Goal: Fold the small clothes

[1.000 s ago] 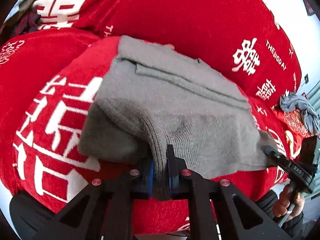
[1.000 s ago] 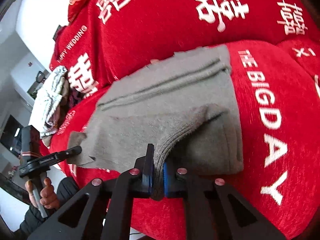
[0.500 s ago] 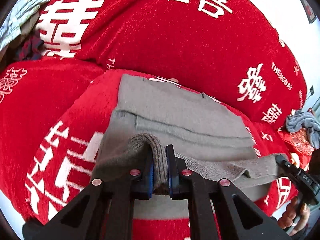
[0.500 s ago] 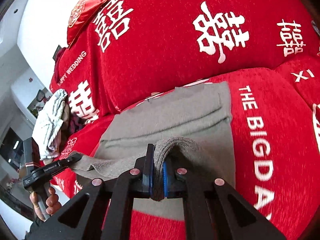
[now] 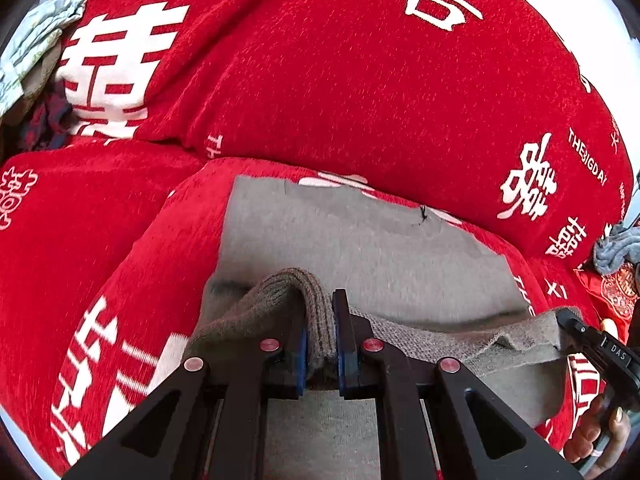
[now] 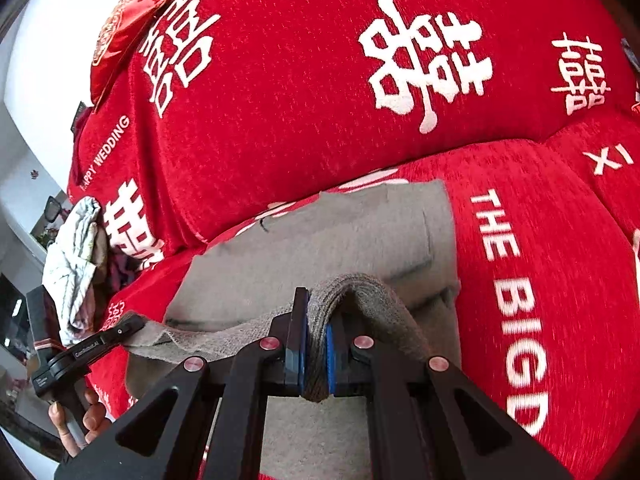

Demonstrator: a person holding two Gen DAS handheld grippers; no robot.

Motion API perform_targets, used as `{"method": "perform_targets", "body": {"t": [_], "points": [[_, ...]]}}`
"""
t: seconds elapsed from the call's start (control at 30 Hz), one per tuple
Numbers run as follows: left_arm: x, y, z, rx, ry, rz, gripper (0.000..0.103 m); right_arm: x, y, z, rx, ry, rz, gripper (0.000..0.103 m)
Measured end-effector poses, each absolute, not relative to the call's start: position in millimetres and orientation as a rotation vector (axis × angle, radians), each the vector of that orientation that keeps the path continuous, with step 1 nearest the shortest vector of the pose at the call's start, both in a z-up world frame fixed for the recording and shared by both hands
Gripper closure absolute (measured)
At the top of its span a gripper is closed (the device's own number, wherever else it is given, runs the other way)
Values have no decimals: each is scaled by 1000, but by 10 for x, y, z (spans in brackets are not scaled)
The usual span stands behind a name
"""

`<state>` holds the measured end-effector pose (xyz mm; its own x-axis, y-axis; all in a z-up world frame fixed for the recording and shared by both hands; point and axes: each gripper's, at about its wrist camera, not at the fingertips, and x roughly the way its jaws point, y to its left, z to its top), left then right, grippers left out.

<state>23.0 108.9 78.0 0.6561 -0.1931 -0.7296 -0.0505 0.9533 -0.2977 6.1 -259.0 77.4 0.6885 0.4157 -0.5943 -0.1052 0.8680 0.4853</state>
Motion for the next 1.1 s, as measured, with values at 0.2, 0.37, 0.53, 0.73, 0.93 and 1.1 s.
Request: {"method": "perform_targets", "body": {"t": [0.2,0.37,0.53,0.73,0.93,1.1], "points": [[554,1048,822,-305,853,-76,91,366,-2601,792,446,771,279,95],[811,1035,871,-304,847,-72,91,624,-2598,788,449,781,259,95],[1123,1020,807,-286,868,-50,91,894,-2605,721,455,797,241,95],[1468,1019,630,-276,904,-22,91,1273,-2586,543,449,832,208,95],[1836,1076,402,-278,951,15,91,1586,-2568,377,454,857,180,95],[2016,1082,279,-257,974,28,91,1729,-2559,241,442,878,164,95]]}}
